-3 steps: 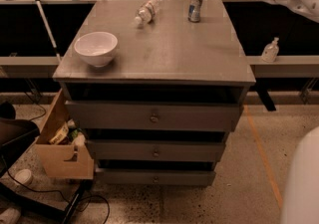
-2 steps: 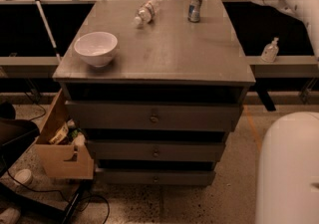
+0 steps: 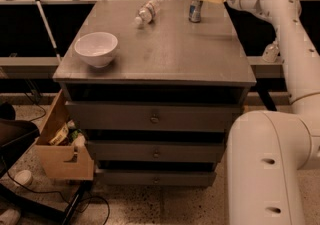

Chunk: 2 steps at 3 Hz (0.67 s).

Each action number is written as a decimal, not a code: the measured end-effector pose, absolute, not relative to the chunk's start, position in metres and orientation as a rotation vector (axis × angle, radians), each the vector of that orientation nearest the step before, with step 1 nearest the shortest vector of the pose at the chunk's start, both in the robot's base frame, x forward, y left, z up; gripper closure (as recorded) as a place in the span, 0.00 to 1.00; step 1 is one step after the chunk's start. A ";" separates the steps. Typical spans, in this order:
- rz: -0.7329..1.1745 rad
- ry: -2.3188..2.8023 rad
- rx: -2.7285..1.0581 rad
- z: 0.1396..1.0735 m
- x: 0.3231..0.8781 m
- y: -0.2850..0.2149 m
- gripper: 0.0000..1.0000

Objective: Pick redbull can

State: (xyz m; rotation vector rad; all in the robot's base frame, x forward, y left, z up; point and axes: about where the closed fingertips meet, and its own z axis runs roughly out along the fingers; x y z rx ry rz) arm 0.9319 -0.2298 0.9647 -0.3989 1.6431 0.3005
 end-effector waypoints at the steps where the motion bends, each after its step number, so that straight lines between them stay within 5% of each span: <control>1: 0.387 1.631 -0.426 0.950 0.943 -0.192 0.00; 2: 0.448 1.624 -0.442 0.940 0.950 -0.165 0.00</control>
Offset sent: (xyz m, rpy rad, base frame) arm 0.0669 0.0725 -0.0184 0.1058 0.0232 0.1747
